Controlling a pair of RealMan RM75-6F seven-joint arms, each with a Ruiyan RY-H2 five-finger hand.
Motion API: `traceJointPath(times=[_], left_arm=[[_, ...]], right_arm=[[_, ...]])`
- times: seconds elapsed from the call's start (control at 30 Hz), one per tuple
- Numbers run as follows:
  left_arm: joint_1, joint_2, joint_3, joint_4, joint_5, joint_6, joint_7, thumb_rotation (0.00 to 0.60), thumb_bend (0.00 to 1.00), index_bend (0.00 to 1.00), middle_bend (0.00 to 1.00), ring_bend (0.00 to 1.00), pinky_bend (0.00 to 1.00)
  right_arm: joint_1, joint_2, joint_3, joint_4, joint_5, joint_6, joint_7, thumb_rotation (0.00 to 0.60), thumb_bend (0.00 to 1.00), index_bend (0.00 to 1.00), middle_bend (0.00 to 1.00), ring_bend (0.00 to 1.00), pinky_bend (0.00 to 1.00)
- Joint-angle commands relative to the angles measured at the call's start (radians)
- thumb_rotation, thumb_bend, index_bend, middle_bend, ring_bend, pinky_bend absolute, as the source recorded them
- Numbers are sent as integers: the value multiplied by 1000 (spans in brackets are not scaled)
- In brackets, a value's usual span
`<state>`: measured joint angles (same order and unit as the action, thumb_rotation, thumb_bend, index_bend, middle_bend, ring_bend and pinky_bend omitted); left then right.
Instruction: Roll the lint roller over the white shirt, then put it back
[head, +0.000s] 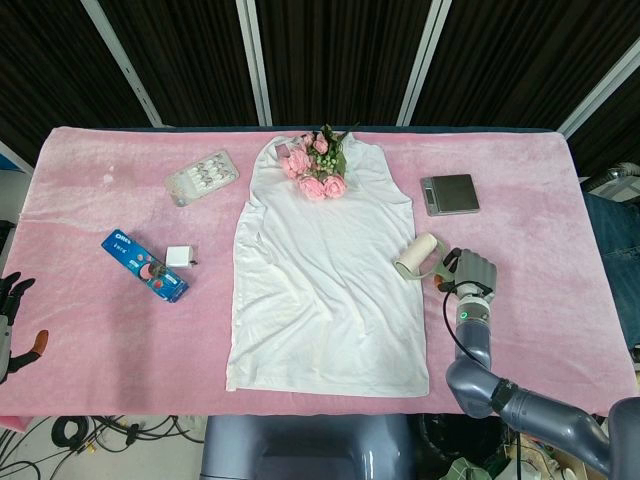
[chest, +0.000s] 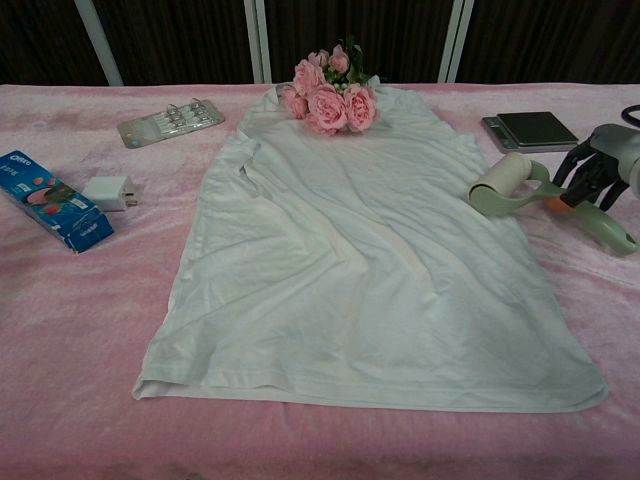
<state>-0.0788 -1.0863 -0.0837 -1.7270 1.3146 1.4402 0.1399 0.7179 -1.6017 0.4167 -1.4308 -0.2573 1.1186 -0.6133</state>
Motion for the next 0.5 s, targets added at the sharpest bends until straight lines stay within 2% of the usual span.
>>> traceJointPath(times=[0.03, 0.5], left_arm=[[1, 1, 0, -1, 0, 2, -1, 600, 366, 140, 62, 36, 237], [4, 4, -1, -4, 2, 7, -9, 600, 367, 140, 62, 36, 237]], right_arm=[[0, 2, -1, -4, 1, 0, 1, 600, 506, 646, 540, 539, 423], [6, 4, -5, -4, 8, -5, 4, 600, 507, 646, 541, 541, 423]])
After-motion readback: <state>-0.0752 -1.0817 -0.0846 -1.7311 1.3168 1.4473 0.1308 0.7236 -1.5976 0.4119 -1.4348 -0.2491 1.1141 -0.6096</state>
